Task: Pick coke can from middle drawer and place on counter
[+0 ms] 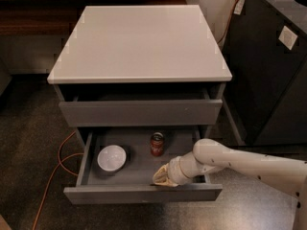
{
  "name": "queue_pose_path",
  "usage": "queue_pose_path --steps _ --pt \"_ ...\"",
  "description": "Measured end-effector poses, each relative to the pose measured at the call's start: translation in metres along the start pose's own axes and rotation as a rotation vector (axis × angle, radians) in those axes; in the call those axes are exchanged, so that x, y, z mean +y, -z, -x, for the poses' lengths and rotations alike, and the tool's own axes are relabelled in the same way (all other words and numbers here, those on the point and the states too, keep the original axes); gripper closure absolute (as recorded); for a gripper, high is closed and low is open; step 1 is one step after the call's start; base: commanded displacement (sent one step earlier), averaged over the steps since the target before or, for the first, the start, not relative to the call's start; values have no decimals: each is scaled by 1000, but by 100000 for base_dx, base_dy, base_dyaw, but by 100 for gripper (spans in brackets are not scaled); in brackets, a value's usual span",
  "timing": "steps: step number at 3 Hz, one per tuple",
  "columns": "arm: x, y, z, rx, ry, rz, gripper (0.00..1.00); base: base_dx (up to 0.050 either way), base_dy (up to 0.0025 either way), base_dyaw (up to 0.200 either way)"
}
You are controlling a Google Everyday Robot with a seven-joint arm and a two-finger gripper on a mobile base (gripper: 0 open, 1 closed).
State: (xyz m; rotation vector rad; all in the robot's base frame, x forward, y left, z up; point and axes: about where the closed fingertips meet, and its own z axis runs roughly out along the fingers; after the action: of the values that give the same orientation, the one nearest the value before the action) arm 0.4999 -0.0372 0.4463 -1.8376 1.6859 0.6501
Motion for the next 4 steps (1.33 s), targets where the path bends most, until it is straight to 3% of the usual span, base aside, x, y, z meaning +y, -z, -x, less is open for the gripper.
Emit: queue_pose_path --steps 1,2,3,4 --pt "35 2 2 -11 -34 29 100 0 0 0" --pt "36 7 5 -7 -33 15 100 0 0 0" --pt "26 11 4 -2 -46 -21 86 0 0 0" --pt "10 15 3 -13 -58 -56 63 0 0 0"
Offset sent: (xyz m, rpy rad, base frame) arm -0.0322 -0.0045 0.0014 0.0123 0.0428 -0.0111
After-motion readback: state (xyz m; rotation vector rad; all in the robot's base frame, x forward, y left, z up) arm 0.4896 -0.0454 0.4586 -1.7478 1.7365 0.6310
